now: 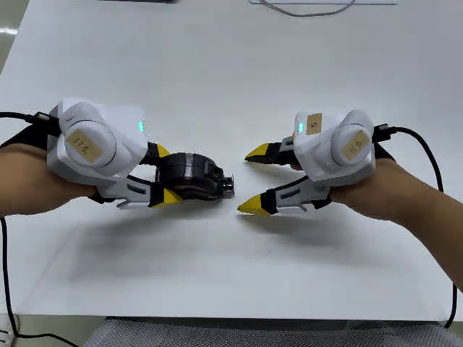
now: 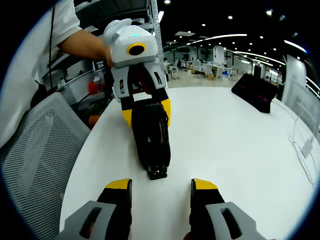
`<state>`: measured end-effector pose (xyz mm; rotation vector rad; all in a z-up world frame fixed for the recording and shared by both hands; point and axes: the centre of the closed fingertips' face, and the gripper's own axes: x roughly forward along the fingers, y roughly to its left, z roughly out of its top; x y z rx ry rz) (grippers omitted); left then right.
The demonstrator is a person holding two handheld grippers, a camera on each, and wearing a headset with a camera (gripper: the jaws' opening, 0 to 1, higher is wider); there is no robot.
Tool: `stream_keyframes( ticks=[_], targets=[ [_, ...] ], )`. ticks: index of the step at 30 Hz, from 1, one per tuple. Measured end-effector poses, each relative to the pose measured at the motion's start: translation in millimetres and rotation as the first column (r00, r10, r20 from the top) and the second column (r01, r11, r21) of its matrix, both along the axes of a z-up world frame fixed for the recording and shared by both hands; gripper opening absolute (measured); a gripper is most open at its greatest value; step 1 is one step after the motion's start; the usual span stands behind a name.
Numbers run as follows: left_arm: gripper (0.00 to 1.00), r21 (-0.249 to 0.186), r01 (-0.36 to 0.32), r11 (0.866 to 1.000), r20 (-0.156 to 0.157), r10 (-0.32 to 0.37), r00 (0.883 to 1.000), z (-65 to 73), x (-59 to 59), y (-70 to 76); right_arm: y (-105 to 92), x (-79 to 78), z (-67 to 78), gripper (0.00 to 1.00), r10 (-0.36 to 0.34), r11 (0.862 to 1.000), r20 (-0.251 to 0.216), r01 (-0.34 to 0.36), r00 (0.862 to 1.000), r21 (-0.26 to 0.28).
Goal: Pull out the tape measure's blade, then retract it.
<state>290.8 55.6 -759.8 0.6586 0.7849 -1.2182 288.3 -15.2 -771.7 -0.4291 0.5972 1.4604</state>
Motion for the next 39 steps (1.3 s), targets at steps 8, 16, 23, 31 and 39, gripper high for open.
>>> stream_keyframes(
  ticks=[8, 16, 23, 31, 39],
  targets=[
    [0.27, 0.002, 0.002, 1.0, -0.001, -0.002, 1.0, 0.1, -0.1, 0.3, 8.4, 0.1, -3.2, 0.34, 0.022, 1.0, 0.021, -0.022, 1.0, 0.004],
    [0.27, 0.003, 0.007, 1.0, -0.003, -0.007, 1.0, 0.4, 0.0, 0.0, 13.4, 1.6, -7.6, 0.26, 0.045, 0.999, 0.042, -0.045, 0.998, 0.009],
    [0.27, 0.004, 0.005, 1.0, -0.003, -0.005, 1.0, 0.7, 0.0, -0.1, 15.0, 2.9, -7.9, 0.21, 0.058, 0.998, 0.055, -0.059, 0.997, 0.015],
    [0.27, 0.006, 0.007, 1.0, -0.003, -0.007, 1.0, 0.5, 0.1, 0.1, 18.0, 0.9, -7.7, 0.16, 0.073, 0.997, 0.058, -0.075, 0.996, 0.025],
    [0.27, 0.007, 0.011, 1.0, -0.003, -0.011, 1.0, 0.6, 0.3, 0.4, 19.6, -1.4, -9.3, 0.13, 0.093, 0.995, 0.066, -0.095, 0.993, 0.028]
  ],
)
